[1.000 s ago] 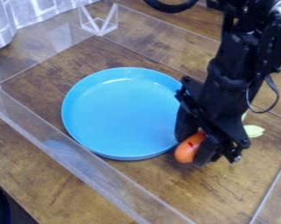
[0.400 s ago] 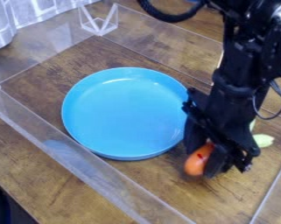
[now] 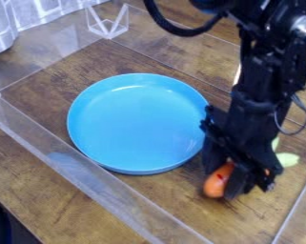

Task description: Remove the carrot from inside the blue tray and put it on the table

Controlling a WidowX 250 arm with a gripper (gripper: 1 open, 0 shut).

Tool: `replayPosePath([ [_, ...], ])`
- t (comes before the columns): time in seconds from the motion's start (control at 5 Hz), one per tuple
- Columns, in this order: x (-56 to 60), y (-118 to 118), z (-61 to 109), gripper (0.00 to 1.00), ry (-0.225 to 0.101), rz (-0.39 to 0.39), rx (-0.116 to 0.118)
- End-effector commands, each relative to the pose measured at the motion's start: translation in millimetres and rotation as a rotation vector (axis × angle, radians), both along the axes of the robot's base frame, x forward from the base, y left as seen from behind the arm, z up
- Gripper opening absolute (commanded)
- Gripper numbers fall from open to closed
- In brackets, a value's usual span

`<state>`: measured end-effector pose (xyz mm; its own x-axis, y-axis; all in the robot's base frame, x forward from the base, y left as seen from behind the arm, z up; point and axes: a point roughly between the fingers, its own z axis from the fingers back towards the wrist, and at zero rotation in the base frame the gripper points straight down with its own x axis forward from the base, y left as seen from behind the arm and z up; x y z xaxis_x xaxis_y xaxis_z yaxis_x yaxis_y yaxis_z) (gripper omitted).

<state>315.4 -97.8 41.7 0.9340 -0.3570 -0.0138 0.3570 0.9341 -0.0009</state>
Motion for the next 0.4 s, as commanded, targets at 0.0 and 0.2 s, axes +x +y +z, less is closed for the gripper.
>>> replayPosePath([
  [0.0, 17.1, 2.7, 19.4, 0.00, -0.062, 0.020, -0.030],
  [0.2, 15.3, 1.8, 16.7, 0.00, -0.053, 0.025, -0.048],
])
